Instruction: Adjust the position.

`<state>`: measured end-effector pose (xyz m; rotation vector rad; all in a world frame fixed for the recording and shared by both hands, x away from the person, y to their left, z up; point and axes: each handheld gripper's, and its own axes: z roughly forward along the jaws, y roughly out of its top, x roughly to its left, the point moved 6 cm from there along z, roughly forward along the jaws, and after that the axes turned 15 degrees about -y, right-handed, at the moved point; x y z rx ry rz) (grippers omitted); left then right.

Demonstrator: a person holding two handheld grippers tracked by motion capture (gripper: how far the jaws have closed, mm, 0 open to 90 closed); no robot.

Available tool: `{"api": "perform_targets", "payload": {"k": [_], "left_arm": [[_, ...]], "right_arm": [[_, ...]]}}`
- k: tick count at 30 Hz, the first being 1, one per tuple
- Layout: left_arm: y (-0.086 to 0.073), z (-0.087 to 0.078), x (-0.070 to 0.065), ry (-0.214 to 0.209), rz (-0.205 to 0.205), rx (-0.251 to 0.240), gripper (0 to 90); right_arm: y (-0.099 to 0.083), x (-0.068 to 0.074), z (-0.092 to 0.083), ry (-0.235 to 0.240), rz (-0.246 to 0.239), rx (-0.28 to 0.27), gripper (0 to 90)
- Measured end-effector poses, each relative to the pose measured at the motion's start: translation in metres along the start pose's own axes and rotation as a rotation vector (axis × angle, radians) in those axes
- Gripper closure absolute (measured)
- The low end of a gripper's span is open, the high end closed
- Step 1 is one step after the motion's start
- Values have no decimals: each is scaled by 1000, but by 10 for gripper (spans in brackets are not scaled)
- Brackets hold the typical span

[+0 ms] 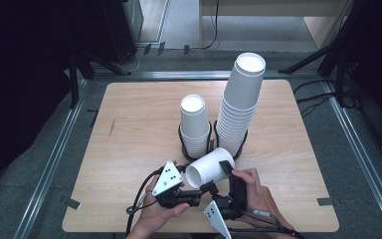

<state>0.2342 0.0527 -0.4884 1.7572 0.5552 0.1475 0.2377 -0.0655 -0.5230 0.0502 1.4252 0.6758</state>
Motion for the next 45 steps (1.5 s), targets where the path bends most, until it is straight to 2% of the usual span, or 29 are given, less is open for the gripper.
{"api": "perform_targets", "payload": {"k": [5,11,13,17,22,25,27,28,30,32,35,37,39,45], "left_arm": [[-1,-2,2,3,-5,-10,254],[1,-5,3,7,-3,-36,254],[1,-6,4,11,-3,-45,253],[1,-6,4,12,0,-64,253],[1,-5,3,30,22,-87,253],[1,-4,0,12,57,-110,251],[0,-3,-1,26,87,-111,250],[0,-2,-1,29,92,-117,250],[1,-2,-1,14,74,-135,249],[0,-3,0,24,75,-126,249],[-1,-3,2,26,64,-157,249],[-3,-3,5,54,75,-166,250],[-3,-4,6,50,72,-184,250],[-4,-5,9,90,87,-260,249]], "right_arm": [[0,-4,-6,27,53,22,0],[-5,-12,-14,50,155,65,0],[-7,-15,-16,54,204,76,0],[-8,-21,-21,60,338,101,0],[-11,-23,-25,66,413,165,0],[-11,-25,-28,67,463,182,0],[-10,-26,-29,70,497,192,0],[-10,-27,-31,68,520,198,0],[-9,-28,-32,70,546,202,0],[-10,-30,-35,75,585,216,0],[-8,-33,-39,87,659,210,10],[-8,-35,-41,93,695,214,13],[-8,-36,-41,96,723,219,14],[-8,-39,-40,105,830,245,44]]}}
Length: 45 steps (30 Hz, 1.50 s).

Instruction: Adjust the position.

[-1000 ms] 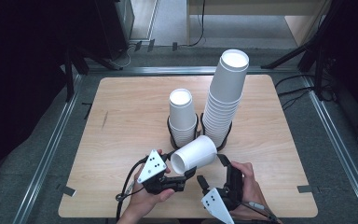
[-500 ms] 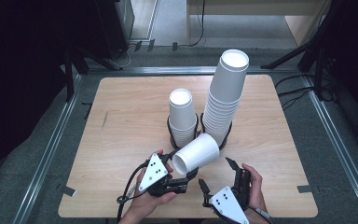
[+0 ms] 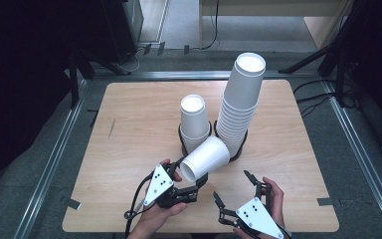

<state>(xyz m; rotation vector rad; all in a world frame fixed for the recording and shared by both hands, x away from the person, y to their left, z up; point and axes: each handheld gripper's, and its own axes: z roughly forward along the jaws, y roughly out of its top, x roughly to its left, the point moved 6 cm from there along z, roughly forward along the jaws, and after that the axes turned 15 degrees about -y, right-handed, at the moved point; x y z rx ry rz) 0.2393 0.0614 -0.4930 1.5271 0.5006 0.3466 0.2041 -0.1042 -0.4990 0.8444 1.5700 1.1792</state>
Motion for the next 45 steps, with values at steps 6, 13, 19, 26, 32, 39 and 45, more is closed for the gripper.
{"api": "perform_targets", "payload": {"k": [6,13,19,26,32,39,45], "left_arm": [[0,1,-4,-21,8,-44,248],[0,2,-9,-19,45,-86,247],[2,0,-11,-14,58,-112,247],[2,0,-11,-11,64,-116,247],[1,1,-12,-10,74,-111,247],[0,1,-12,-7,79,-111,246],[0,3,-14,-4,87,-108,246]], "right_arm": [[4,-2,2,-6,120,18,53],[10,-3,3,43,339,65,62],[15,-4,3,100,558,125,90],[16,-6,7,92,758,233,107],[15,-6,12,92,908,303,54],[15,-10,16,139,1126,387,3],[13,-12,22,188,1357,475,0]]}}
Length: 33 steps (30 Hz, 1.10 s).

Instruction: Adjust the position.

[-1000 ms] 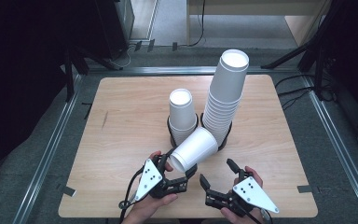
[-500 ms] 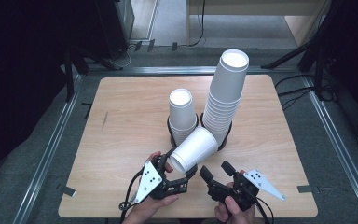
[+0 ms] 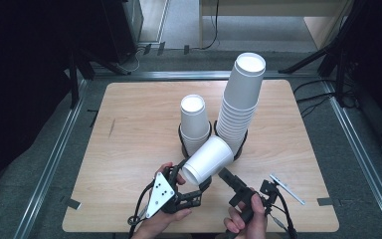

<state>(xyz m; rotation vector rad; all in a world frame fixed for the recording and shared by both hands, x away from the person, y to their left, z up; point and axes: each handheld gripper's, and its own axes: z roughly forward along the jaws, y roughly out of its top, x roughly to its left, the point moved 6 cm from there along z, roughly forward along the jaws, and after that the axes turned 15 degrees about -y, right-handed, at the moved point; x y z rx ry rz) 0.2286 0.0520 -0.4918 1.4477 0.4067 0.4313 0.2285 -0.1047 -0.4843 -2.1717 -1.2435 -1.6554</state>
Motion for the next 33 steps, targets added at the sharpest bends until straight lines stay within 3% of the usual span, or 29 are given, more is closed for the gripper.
{"api": "perform_targets", "payload": {"k": [3,5,9,18,25,27,33], "left_arm": [[0,0,-1,-3,1,-1,245],[0,0,-1,-5,-1,0,245],[-1,0,-1,-6,0,4,245],[-1,2,-3,-12,1,8,245],[-1,2,-4,-14,3,8,245],[-1,2,-4,-16,1,8,245],[-1,2,-4,-23,7,10,245]], "right_arm": [[0,-2,5,0,98,45,0],[-2,-1,10,27,179,93,0],[-3,4,14,68,241,107,0],[0,20,22,122,281,120,0],[1,21,32,139,306,140,0],[1,23,33,166,309,149,0],[1,28,39,178,300,168,0]]}}
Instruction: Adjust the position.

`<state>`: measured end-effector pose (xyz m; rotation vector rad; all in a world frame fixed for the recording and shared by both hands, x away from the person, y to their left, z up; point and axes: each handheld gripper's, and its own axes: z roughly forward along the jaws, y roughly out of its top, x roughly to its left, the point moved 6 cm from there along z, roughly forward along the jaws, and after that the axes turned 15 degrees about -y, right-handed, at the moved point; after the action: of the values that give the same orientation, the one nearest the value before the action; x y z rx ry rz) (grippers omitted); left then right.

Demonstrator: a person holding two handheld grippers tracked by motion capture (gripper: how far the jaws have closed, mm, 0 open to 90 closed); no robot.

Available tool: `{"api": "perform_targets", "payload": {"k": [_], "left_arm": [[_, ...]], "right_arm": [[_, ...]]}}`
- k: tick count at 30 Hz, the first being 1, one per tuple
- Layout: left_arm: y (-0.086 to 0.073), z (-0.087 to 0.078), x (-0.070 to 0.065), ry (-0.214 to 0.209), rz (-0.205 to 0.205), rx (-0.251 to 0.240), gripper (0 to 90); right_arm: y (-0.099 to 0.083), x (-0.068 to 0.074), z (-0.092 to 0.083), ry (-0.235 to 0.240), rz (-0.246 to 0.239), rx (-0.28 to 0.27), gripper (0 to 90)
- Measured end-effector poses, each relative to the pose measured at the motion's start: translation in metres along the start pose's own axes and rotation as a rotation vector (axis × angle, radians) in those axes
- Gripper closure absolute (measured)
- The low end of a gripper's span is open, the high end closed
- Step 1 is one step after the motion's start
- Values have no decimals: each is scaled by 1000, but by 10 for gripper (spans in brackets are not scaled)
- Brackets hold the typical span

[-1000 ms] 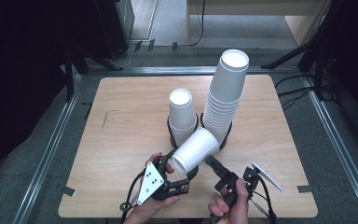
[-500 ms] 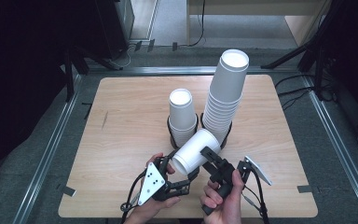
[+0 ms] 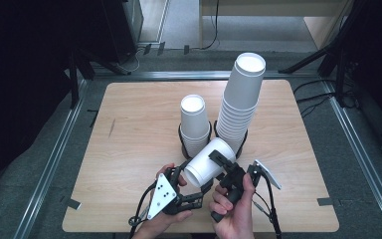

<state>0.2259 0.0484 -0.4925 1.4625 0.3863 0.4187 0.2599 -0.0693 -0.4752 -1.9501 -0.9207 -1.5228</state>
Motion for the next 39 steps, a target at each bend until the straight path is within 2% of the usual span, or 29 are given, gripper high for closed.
{"api": "perform_targets", "payload": {"k": [4,10,17,23,28,34,39], "left_arm": [[0,0,0,-4,-2,0,245],[2,-2,1,-5,-1,-6,245],[3,-2,3,-4,-10,-5,234],[4,-3,5,9,4,62,206],[3,-4,8,19,-25,121,147],[6,-6,7,18,-39,126,128],[9,-6,5,8,-42,130,107]], "right_arm": [[2,0,4,-1,2,-1,6],[2,0,7,-2,4,-4,98],[1,0,8,1,15,-18,132],[0,-2,10,6,18,-27,151],[-1,-2,10,18,16,-37,154],[4,-3,7,21,17,-77,156],[8,-3,3,48,28,-92,155]]}}
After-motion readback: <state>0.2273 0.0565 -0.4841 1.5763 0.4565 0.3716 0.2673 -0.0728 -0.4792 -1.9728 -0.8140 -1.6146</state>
